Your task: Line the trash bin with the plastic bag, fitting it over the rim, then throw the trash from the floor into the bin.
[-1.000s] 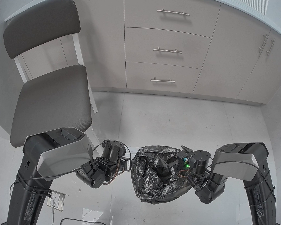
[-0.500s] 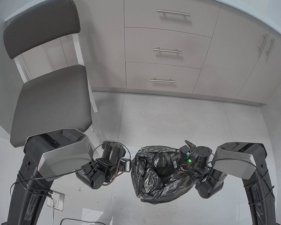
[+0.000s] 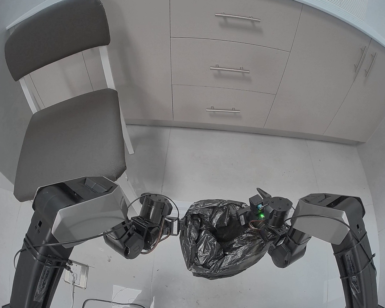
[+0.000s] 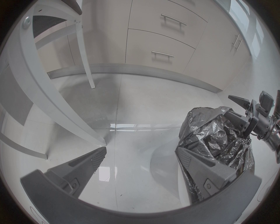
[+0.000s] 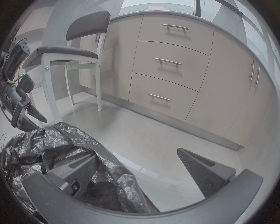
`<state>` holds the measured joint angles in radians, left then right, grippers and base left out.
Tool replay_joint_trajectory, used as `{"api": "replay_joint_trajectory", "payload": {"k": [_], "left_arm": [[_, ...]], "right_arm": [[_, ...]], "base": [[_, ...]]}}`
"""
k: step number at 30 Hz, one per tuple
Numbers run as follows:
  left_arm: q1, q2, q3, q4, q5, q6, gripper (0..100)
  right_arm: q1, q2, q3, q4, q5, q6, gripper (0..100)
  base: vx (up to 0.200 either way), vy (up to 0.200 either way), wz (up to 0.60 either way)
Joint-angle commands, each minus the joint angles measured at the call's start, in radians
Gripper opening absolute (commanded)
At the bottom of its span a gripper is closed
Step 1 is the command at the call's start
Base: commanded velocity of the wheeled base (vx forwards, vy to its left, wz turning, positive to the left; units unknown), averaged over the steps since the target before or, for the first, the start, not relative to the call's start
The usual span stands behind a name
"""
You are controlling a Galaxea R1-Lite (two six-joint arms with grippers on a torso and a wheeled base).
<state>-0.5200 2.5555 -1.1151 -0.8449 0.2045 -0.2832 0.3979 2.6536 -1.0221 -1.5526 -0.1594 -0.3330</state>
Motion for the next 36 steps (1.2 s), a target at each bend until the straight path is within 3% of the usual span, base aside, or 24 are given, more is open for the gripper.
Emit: {"api": "replay_joint_trajectory", "payload": {"k": [1, 36], "left_arm": [[0.0, 0.003, 0.0, 0.0, 0.0, -0.001, 100], [-0.002, 0.006, 0.0, -0.002, 0.001, 0.002, 100]], "right_arm": [[-0.011, 0.012, -0.021, -0.018, 0.0, 0.0, 100], [-0.063, 0.091, -0.125, 0.037, -0.003, 0.017, 100]], "base": [[0.0, 0.0, 0.0], [0.0, 0.0, 0.0]]}}
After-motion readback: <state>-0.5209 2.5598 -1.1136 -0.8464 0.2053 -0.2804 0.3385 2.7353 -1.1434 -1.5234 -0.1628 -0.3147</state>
